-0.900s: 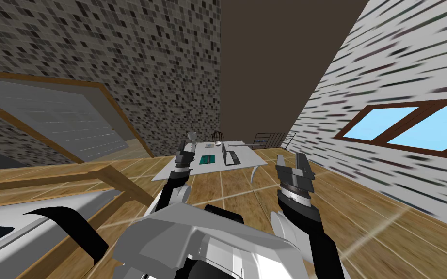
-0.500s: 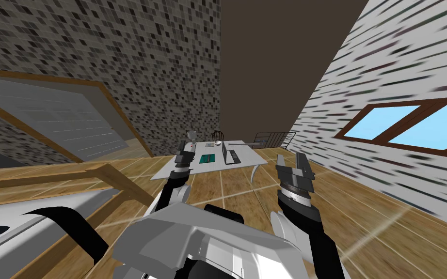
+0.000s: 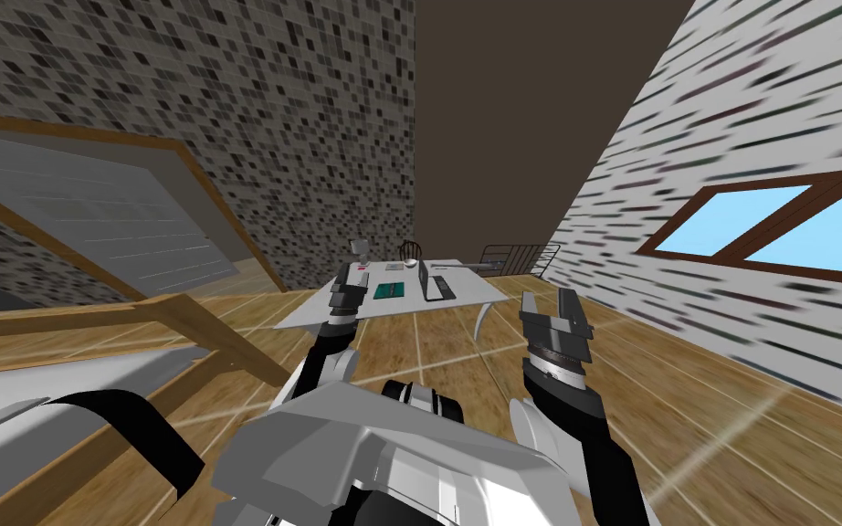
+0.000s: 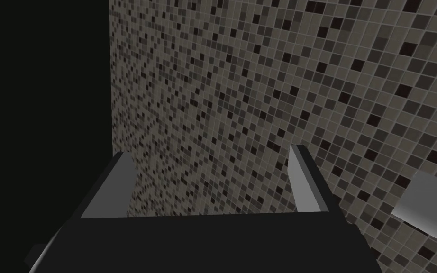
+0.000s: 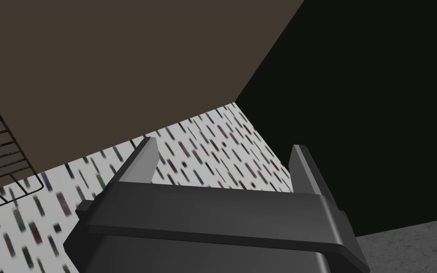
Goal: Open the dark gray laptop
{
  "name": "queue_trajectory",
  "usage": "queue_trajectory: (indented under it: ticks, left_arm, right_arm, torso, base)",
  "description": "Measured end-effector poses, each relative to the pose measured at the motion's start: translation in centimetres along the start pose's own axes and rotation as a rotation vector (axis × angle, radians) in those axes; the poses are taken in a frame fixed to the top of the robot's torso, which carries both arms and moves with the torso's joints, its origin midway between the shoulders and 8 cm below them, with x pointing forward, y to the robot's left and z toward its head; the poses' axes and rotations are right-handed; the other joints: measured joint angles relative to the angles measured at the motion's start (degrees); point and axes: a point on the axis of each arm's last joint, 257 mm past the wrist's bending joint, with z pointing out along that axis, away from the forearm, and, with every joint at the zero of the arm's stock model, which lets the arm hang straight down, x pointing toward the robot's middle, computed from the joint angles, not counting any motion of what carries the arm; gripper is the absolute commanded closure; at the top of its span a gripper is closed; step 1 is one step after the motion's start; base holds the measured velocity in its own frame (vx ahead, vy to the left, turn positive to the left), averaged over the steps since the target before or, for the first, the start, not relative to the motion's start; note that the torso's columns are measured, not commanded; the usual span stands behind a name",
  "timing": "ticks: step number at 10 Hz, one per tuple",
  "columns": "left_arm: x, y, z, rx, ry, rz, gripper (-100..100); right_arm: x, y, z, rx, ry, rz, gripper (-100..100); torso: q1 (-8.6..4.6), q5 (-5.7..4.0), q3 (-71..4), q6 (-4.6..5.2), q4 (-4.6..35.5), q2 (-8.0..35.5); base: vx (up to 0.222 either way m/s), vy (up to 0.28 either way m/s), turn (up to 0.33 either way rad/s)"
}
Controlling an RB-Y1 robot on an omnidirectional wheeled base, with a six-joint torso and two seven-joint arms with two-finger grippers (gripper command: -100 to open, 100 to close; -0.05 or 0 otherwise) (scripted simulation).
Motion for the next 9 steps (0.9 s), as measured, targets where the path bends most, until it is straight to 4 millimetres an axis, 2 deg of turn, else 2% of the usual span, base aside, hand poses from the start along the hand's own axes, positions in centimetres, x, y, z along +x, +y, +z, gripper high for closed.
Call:
queue_trajectory:
  ticks: [1, 3, 9]
  left_arm:
    - [0.0, 0.0, 0.0, 0.0, 0.0, 0.0, -100]
    - [0.5, 0.4, 0.1, -0.021, 0.051, 0.009, -100]
    - [1.9, 3.2, 0.1, -0.143, 0.152, 0.0, -100]
  right_arm:
    - [0.0, 0.0, 0.0, 0.0, 0.0, 0.0, 0]
    - [0.0, 0.0, 0.0, 0.001, 0.0, 0.0, 0]
    - [0.0, 0.0, 0.0, 0.001, 0.0, 0.0, 0]
  torso:
    - [0.0, 0.0, -8.5, 0.0, 4.2, 4.2]
    - [-0.04, -0.01, -13.6, 0.0, 6.7, 6.6]
    - [-0.06, -0.02, -13.9, 0.0, 6.9, 6.9]
  base:
    - [0.016, -0.01, -0.003]
    - [0.031, -0.025, -0.004]
    - [0.051, -0.04, -0.007]
